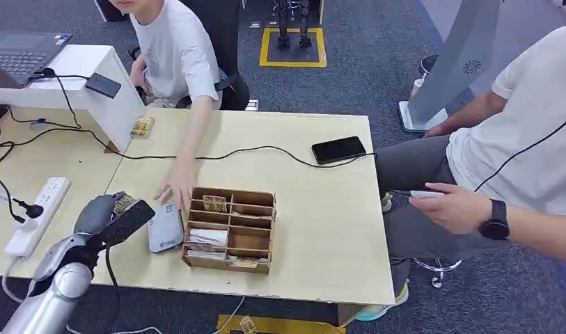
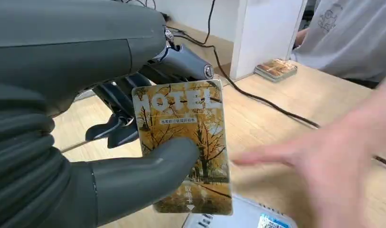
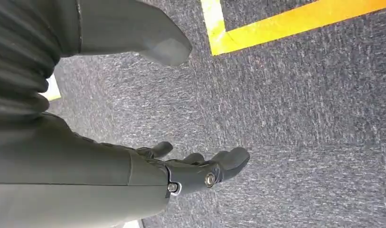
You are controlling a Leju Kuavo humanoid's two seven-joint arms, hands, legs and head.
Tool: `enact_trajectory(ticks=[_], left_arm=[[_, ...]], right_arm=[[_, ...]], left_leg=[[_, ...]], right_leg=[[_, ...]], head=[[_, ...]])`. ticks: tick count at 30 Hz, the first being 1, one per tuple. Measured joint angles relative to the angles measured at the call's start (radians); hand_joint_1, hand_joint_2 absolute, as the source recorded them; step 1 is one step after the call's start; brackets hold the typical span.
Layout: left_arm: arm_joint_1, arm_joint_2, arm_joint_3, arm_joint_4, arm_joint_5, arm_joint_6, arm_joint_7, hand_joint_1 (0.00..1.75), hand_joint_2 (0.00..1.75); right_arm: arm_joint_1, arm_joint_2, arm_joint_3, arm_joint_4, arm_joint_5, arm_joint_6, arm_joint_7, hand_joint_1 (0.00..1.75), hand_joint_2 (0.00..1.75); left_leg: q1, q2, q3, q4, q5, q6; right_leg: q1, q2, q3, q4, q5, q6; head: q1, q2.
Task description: Pass the card to the sensor for recognition and then transmit it.
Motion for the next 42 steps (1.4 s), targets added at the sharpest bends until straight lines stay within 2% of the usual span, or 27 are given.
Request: enact_trajectory(ticks=[23,42], left_arm=[[0.012,-0.061,-0.033,0.042,-0.038,0.011,0.011,1.75,1.75],[-0.006,-0.113,-0.034,0.089,-0.040,0.077,0.016,1.75,1.75]], right_arm=[[-0.002,0.003,-0.016,-0.001,0.035,0.000,0.002,0.00,1.75],[-0.010,0.010,-0.020,-0.006,0.069,0.002,0.013,0.00,1.75]], left_leg=[[0.000,0.000,0.000,0.000,0.000,0.000],[0.000,0.000,0.000,0.000,0.000,0.000]], right_leg=[[0.000,0.000,0.000,0.000,0.000,0.000],[0.000,0.000,0.000,0.000,0.000,0.000]], head=[[0.001,0.000],[0.000,0.000]])
